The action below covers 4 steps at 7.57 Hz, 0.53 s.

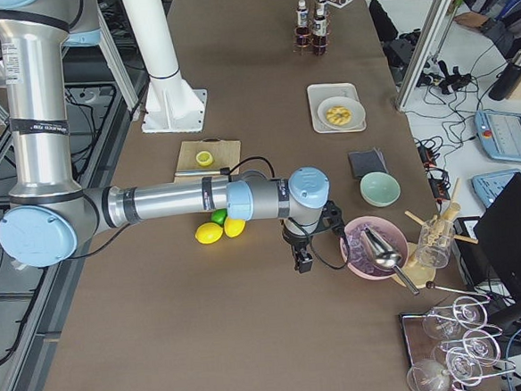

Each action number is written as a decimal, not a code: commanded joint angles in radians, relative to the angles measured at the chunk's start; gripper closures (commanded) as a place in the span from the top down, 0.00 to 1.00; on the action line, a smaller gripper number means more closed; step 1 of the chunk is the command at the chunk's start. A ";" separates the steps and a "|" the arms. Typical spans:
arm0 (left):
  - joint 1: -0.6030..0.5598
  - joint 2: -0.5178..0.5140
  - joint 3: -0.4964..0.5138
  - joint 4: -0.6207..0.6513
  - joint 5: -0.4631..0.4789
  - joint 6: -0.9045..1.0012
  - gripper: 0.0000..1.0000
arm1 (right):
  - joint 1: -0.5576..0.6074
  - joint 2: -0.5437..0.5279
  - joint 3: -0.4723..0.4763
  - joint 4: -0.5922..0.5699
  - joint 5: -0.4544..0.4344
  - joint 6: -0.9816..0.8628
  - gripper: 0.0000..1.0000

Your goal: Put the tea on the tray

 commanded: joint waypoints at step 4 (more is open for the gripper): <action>0.011 -0.017 -0.055 -0.009 -0.004 -0.158 0.96 | 0.001 0.000 -0.001 0.000 -0.014 0.006 1.00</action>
